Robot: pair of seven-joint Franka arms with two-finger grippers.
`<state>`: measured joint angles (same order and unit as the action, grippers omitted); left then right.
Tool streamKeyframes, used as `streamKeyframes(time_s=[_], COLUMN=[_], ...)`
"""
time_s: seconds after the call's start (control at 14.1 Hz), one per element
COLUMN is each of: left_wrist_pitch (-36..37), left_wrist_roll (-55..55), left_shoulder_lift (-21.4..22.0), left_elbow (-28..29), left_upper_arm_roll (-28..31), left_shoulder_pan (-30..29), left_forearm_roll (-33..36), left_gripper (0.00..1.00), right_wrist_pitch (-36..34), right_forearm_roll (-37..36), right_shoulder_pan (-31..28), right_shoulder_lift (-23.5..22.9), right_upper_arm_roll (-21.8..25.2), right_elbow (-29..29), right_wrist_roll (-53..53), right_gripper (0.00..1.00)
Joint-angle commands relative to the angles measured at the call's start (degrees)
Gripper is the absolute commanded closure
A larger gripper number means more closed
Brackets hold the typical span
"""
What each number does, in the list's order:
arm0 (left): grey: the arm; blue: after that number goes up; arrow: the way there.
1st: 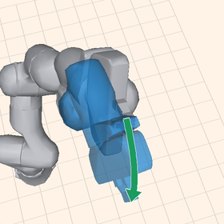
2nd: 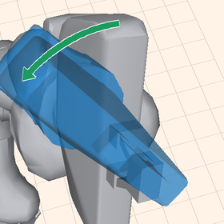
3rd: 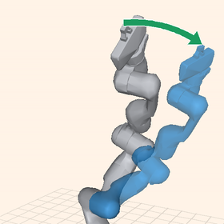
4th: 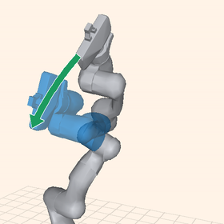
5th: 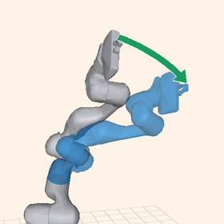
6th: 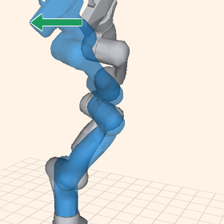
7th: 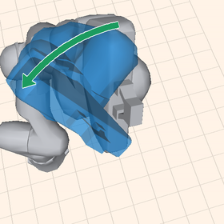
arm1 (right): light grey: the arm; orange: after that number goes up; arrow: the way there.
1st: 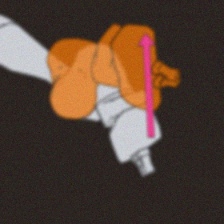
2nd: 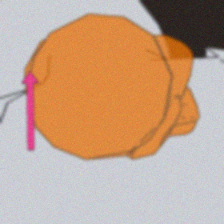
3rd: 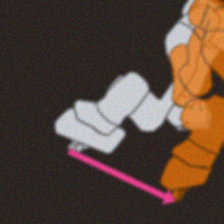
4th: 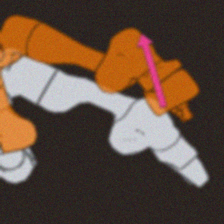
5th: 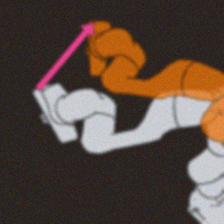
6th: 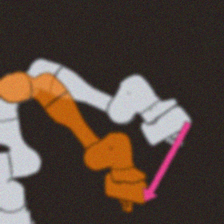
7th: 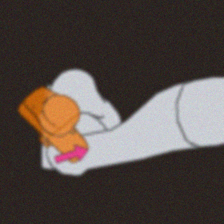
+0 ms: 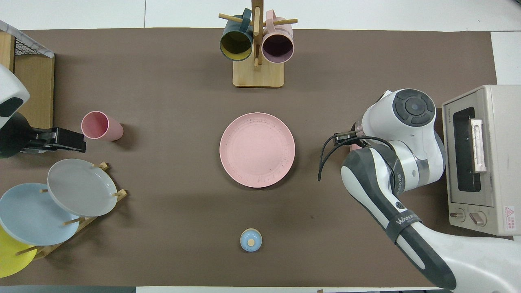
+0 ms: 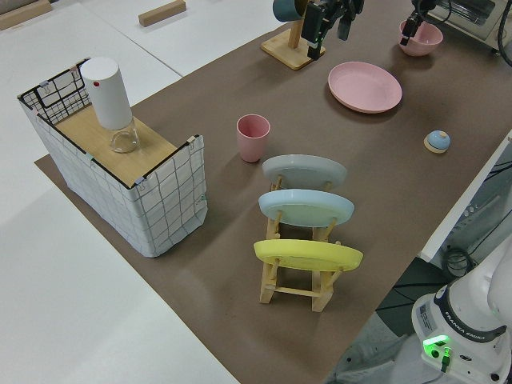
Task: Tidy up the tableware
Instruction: 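Grasp the pink bowl rim with the right gripper and lift it, then carry the pink bowl over the pink plate with the right gripper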
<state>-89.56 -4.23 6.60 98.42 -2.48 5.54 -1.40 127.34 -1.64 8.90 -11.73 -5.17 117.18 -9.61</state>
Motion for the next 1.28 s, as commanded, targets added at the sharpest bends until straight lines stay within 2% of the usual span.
streamKeyframes(time_s=[0.0,0.07,0.21,0.28,0.5,0.71,0.78,0.92,1.06,1.21], left_wrist_pitch=[-1.23,-1.06,-1.23,-0.71,-1.05,-1.49,-2.02,-3.25,-5.96,-9.38], left_wrist_roll=[-1.13,-1.22,-1.22,-1.13,-1.04,-0.95,-1.13,-0.96,-0.87,-0.52], left_shoulder_lift=[0.87,0.78,0.87,0.96,1.22,1.49,1.4,0.79,-0.79,-4.38], left_elbow=[0.72,0.64,0.72,0.73,1.25,2.05,2.04,2.04,2.48,2.66], left_upper_arm_roll=[0.02,0.02,0.02,0.02,0.19,0.19,-0.16,-0.25,-0.25,-0.25], left_shoulder_pan=[-0.18,0.0,0.26,0.26,-0.79,-1.59,-1.32,-1.23,-1.14,-1.32], left_forearm_roll=[0.34,0.34,0.34,0.34,0.34,0.34,0.34,0.43,0.34,0.43], left_gripper=[0.0,0.0,0.0,0.0,0.0,0.0,0.0,0.0,0.0,0.0], right_wrist_pitch=[1.51,0.99,-0.76,-4.26,-19.62,-31.68,-32.32,-29.8,-24.53,-22.4], right_forearm_roll=[0.41,0.32,-0.55,-0.56,-0.64,-1.61,-4.31,-5.39,-5.91,-5.83], right_shoulder_pan=[-0.2,-0.2,1.1,1.9,9.35,19.79,23.32,27.12,29.23,29.59], right_shoulder_lift=[-0.31,-0.49,-0.58,-0.75,-5.92,-16.09,-19.44,-23.41,-24.39,-24.92], right_upper_arm_roll=[-0.1,-0.1,-0.1,-0.1,-0.1,0.25,0.08,-0.1,-0.1,-0.1], right_elbow=[0.77,0.6,-0.63,-3.68,-21.84,-41.17,-46.29,-49.67,-49.07,-47.32], right_wrist_roll=[-0.24,-0.15,-0.24,-0.24,-7.05,-19.62,-23.58,-28.95,-32.39,-32.67], right_gripper=[0.86,1.0,1.0,1.0,1.0,1.0,1.0,1.0,1.0,1.0])
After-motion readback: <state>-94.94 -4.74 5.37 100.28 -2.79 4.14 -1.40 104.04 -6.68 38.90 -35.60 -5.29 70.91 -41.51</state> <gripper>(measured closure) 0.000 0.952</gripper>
